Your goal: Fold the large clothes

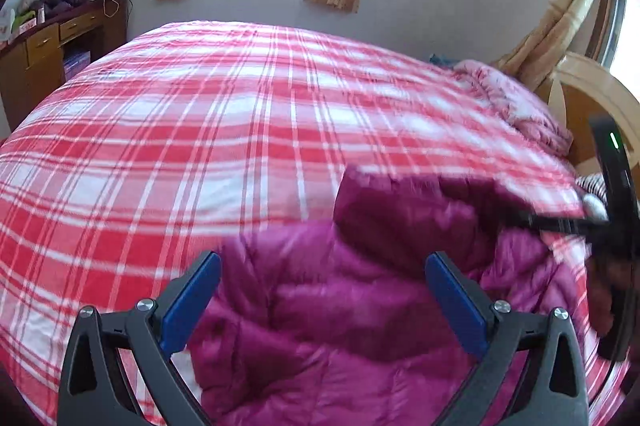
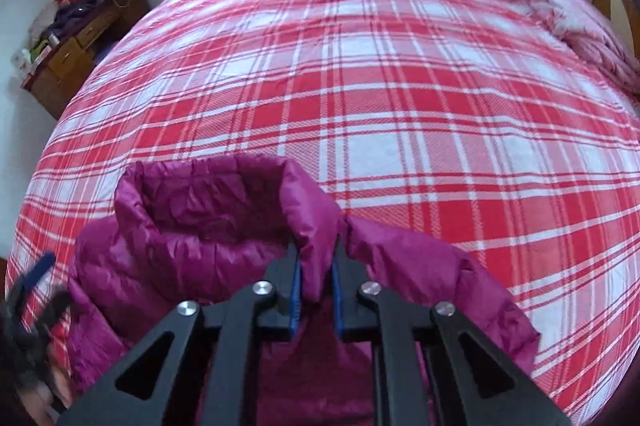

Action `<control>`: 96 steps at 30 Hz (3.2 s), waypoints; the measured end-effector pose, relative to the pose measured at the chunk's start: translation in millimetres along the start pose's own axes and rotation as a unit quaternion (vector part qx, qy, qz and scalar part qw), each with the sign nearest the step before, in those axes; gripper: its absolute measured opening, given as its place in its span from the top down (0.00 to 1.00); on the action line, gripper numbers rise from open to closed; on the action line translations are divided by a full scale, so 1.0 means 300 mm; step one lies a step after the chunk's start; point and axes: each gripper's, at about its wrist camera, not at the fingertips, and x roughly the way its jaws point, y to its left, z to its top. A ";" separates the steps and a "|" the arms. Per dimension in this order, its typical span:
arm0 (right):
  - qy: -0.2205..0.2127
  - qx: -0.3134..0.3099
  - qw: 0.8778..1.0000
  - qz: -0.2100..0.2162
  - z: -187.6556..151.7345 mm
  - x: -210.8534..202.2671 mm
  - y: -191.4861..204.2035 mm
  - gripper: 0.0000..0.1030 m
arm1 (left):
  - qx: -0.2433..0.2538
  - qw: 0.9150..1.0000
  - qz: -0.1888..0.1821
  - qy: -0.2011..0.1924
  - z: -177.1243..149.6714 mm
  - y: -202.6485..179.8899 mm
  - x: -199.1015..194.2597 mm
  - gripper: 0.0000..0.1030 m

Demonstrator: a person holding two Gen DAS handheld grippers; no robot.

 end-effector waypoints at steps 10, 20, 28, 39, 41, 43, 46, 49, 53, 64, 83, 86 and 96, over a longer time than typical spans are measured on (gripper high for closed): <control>-0.046 -0.027 0.999 -0.002 -0.085 -0.065 -0.049 0.89 | 0.083 0.992 0.092 0.022 0.103 -0.186 0.167 0.01; -0.034 0.004 0.999 -0.003 -0.142 0.026 -0.156 0.90 | 0.130 0.981 0.123 0.073 -0.110 -0.125 0.077 0.01; -0.047 0.008 0.999 0.006 -0.177 0.053 -0.185 0.90 | 0.062 0.994 0.053 -0.071 0.140 -0.166 -0.066 0.01; -0.065 0.010 0.998 0.024 -0.197 0.033 -0.200 0.83 | 0.093 0.988 0.108 0.055 -0.067 -0.130 0.223 0.01; -0.075 0.022 0.997 0.019 -0.206 0.000 -0.202 0.62 | 0.085 0.990 0.100 0.054 -0.089 -0.117 0.219 0.01; -0.102 0.047 0.994 0.001 -0.217 -0.062 -0.204 0.34 | 0.082 0.990 0.097 0.055 -0.086 -0.111 0.223 0.01; -0.149 0.044 0.987 -0.030 -0.210 -0.168 -0.152 0.34 | 0.085 0.990 0.097 0.055 -0.089 -0.119 0.223 0.01; -0.160 0.030 0.987 -0.005 -0.169 -0.198 -0.073 0.37 | 0.083 0.991 0.095 0.048 -0.094 -0.117 0.218 0.01; -0.121 0.020 0.992 0.019 -0.080 -0.084 0.004 0.37 | 0.087 0.991 0.095 0.043 -0.099 -0.126 0.212 0.01; -0.069 0.001 0.998 0.010 -0.141 0.062 -0.010 0.46 | 0.093 0.995 0.037 -0.013 0.004 -0.271 0.122 0.01; -0.079 -0.033 0.996 -0.021 -0.183 0.140 0.022 0.44 | 0.081 0.990 0.077 0.086 -0.125 -0.221 0.323 0.01; -0.075 -0.037 0.996 -0.024 -0.183 0.148 0.025 0.42 | 0.082 0.990 0.080 0.085 -0.125 -0.224 0.325 0.01; -0.072 -0.049 0.995 -0.039 -0.184 0.161 0.043 0.40 | 0.086 0.989 0.084 0.087 -0.125 -0.227 0.330 0.01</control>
